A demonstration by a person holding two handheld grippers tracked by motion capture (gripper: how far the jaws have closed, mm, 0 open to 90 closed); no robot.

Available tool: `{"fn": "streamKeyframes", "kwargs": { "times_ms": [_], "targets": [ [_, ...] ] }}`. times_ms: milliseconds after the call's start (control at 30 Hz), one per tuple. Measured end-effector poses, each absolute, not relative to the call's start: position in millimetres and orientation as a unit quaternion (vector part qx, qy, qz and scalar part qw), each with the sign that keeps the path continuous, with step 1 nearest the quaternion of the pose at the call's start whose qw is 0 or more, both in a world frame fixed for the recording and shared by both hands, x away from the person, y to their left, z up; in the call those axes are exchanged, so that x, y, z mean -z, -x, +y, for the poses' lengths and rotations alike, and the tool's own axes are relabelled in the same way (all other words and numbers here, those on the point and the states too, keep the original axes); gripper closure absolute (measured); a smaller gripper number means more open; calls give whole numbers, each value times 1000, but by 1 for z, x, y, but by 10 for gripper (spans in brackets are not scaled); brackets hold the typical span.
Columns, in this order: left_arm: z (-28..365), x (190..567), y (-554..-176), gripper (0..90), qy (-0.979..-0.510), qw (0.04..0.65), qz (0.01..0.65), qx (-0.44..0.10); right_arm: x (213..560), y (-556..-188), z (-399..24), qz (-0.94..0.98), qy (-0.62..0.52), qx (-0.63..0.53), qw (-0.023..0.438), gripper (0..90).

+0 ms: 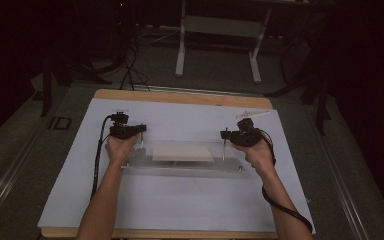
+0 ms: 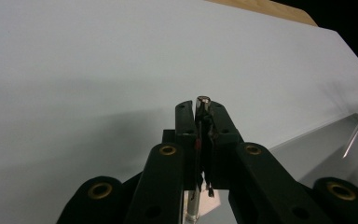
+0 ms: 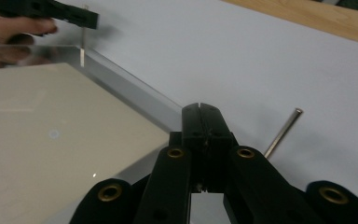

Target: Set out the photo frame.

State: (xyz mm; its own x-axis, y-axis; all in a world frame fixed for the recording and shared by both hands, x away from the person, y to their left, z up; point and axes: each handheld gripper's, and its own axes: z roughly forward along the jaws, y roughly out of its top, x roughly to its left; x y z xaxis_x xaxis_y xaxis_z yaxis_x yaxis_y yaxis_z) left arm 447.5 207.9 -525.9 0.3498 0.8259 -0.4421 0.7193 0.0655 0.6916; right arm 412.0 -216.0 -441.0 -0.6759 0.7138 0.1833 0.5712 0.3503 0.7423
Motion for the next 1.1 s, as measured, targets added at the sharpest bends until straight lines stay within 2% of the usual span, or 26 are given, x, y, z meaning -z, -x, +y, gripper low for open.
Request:
{"fn": "streamKeyframes", "kwargs": {
  "times_ms": [667, 1100],
  "targets": [
    [208, 526, -449, 857, -680, 458, 570, -54, 390, -362, -205, 821, -342, -452, 72, 898],
    [207, 526, -451, 858, -677, 452, 578, -54, 378, -327, -198, 823, -312, -471, 64, 898]
  ]
}}
